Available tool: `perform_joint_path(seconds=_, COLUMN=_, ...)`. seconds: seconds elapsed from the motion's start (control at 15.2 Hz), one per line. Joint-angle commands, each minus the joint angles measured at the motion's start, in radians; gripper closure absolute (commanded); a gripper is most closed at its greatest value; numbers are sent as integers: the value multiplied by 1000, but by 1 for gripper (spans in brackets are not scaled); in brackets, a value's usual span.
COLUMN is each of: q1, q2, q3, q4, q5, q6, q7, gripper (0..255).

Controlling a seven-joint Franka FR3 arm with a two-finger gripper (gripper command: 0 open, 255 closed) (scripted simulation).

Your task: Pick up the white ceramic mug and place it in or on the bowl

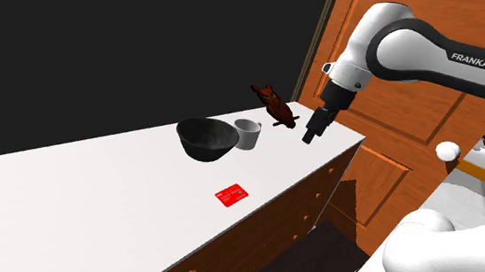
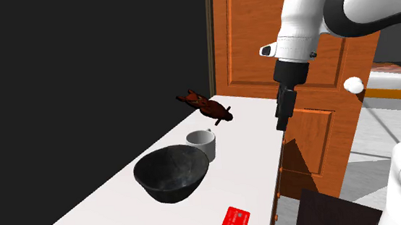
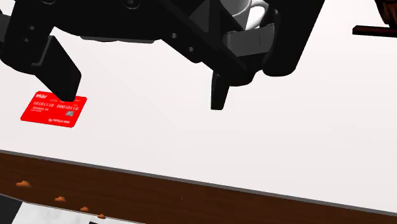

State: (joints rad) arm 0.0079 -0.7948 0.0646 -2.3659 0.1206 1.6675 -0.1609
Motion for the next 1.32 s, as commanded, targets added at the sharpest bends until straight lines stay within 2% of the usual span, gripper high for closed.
perform_joint_path(seconds=0.0, q1=0, q2=0, q3=0, q4=0, q5=0, q6=0, q7=0, gripper=0)
perform_joint_path(seconds=0.66, q1=12, q2=433, q3=51, q4=240, q5=-72, q6=139, q7=-68, gripper=0)
perform_joint_path(seconds=1.25, q1=32, q2=814, q3=99, q4=556, q5=-178, q6=152, q7=-89, gripper=0)
